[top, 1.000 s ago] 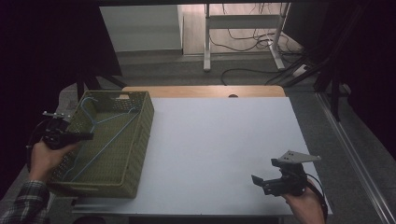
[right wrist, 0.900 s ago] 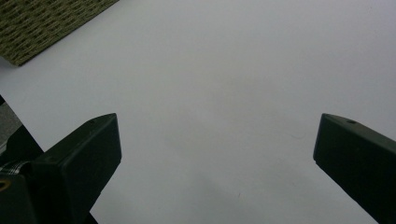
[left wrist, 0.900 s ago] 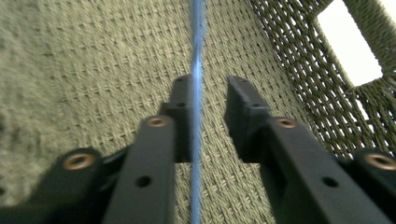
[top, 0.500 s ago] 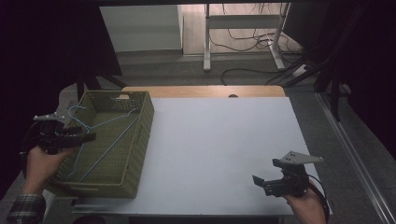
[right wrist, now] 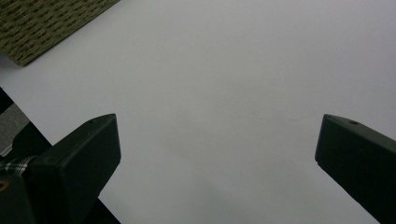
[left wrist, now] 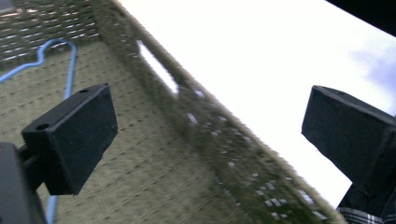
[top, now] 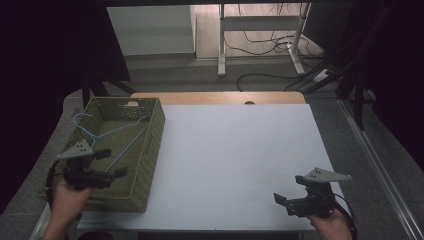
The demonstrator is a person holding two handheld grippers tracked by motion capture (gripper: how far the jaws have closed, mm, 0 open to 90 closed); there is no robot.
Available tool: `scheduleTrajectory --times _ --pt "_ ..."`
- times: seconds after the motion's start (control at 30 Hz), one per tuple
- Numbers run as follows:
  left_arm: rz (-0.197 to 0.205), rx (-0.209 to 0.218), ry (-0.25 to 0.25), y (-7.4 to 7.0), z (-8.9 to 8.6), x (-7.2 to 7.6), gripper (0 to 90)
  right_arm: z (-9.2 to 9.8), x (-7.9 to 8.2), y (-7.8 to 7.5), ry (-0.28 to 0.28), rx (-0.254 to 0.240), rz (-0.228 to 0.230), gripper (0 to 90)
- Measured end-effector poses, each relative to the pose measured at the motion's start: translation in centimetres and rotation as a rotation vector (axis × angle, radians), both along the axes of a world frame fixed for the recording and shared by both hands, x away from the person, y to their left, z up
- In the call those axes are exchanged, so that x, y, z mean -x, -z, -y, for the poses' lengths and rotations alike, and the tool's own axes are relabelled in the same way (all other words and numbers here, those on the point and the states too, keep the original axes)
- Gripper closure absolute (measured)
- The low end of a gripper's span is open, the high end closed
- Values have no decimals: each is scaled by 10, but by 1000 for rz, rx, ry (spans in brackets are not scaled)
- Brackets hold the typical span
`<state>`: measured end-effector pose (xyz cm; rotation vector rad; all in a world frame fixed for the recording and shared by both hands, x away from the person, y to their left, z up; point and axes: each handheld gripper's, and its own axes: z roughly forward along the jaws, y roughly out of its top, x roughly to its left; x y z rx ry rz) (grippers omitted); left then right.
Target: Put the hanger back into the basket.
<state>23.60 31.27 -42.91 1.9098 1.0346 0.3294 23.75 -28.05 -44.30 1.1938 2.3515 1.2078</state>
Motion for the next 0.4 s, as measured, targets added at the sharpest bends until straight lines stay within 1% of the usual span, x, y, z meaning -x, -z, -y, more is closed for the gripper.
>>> scheduleTrajectory --times 0.03,0.07,0.1,0.13,0.23,0.27,0.33,0.37,0.4 --pt "9 8 4 3 4 4 30 1 1 2 0 4 -2 0" --pt "18 1 7 6 8 7 27 2 2 3 2 8 -4 0" --pt "29 -27 -1 7 12 11 27 2 2 3 2 8 -4 0" --pt "37 -43 -2 9 15 15 26 3 2 4 4 16 -1 0" --pt "32 -51 5 15 22 24 17 6 2 9 12 26 -1 0" --pt "30 -60 5 18 24 27 13 6 2 10 11 26 -6 0" --pt "34 -65 0 18 25 28 13 6 2 10 9 28 -7 0" --pt "27 -65 7 18 25 27 13 5 1 11 7 32 -6 0" --pt "32 -62 8 17 25 27 12 5 2 11 3 36 -9 0"
